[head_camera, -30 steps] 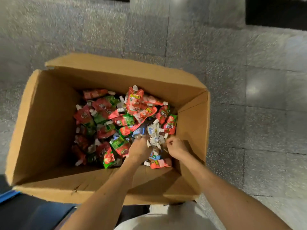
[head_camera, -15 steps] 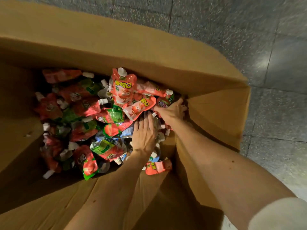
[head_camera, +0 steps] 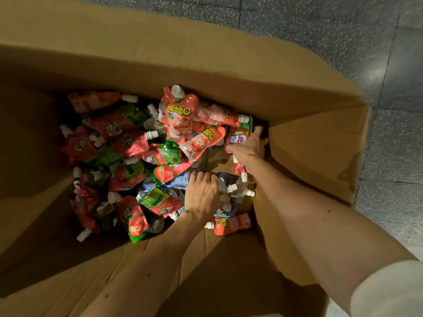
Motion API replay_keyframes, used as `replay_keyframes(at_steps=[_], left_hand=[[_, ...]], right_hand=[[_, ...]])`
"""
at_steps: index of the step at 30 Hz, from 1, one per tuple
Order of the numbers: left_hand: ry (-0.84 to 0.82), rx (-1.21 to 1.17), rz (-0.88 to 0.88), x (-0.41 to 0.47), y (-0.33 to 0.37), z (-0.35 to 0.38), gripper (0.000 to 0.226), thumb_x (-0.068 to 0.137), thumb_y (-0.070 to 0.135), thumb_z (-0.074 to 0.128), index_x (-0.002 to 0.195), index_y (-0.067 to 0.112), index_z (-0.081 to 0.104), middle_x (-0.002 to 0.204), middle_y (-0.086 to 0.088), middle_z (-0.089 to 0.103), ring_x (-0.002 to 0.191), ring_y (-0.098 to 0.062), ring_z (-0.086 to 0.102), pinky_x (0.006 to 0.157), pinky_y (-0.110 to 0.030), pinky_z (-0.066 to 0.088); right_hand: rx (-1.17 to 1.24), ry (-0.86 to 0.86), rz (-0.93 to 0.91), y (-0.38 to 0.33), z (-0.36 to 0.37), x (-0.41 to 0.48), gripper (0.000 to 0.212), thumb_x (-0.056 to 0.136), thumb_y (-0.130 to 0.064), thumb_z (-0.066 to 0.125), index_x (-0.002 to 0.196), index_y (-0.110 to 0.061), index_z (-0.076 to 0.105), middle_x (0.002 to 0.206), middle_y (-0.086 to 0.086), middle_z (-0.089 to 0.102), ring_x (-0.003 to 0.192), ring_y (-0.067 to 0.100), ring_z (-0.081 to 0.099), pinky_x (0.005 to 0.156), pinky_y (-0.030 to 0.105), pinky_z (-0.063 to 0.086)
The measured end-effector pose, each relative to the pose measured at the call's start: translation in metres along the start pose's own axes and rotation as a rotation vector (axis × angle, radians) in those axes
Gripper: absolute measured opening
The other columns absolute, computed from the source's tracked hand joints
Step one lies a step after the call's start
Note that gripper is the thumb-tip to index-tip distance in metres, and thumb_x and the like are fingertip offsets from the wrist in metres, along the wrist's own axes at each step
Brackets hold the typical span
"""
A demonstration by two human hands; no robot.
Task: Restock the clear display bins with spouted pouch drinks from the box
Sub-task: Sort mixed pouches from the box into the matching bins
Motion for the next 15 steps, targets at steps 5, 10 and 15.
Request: replay_keyframes(at_steps=[5, 10, 15], left_hand=[[0.084, -0.265, -0.009, -0.030, -0.010, -0.032, 0.064, 0.077, 0.049, 0.076, 0.118, 0.004, 0.055, 0.118, -0.010, 0.056, 0.111, -0.028, 0.048, 0.095, -0.034, 0.039], [0.459, -0.137, -0.045, -0.033, -0.035, -0.086, 0.069, 0.067, 0.052, 0.083, 0.105, -0.001, 0.061, 0.125, -0.021, 0.057, 0.112, -0.040, 0.054, 0.091, -0.048, 0.049], [0.181, 0.205, 0.035, 0.002, -0.020, -0.090, 0.037, 0.097, 0.026, 0.054, 0.130, 0.009, 0.053, 0.164, -0.024, -0.002, 0.151, -0.041, 0.003, 0.121, -0.053, 0.009]], right_hand=[[0.160, -0.022, 0.029, 0.015, 0.001, -0.003, 0.097, 0.075, -0.011, 0.082, 0.148, -0.017, 0.019, 0.142, 0.018, 0.044, 0.113, 0.033, 0.053, 0.089, 0.037, 0.047], [0.321, -0.052, 0.069, 0.030, 0.007, -0.014, 0.100, 0.073, -0.004, 0.081, 0.153, -0.021, 0.024, 0.140, 0.011, 0.051, 0.118, 0.029, 0.056, 0.097, 0.042, 0.051], [0.327, -0.051, 0.030, 0.036, 0.006, -0.023, 0.075, 0.080, -0.003, 0.072, 0.146, -0.018, 0.037, 0.129, 0.007, 0.057, 0.115, 0.025, 0.057, 0.093, 0.035, 0.049]])
Point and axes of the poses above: each hand's wrist, its own x-axis towards the middle knuckle, its own z-axis out of the palm, y = z × x, the point moved 7 cm from there along x, towards the middle knuckle
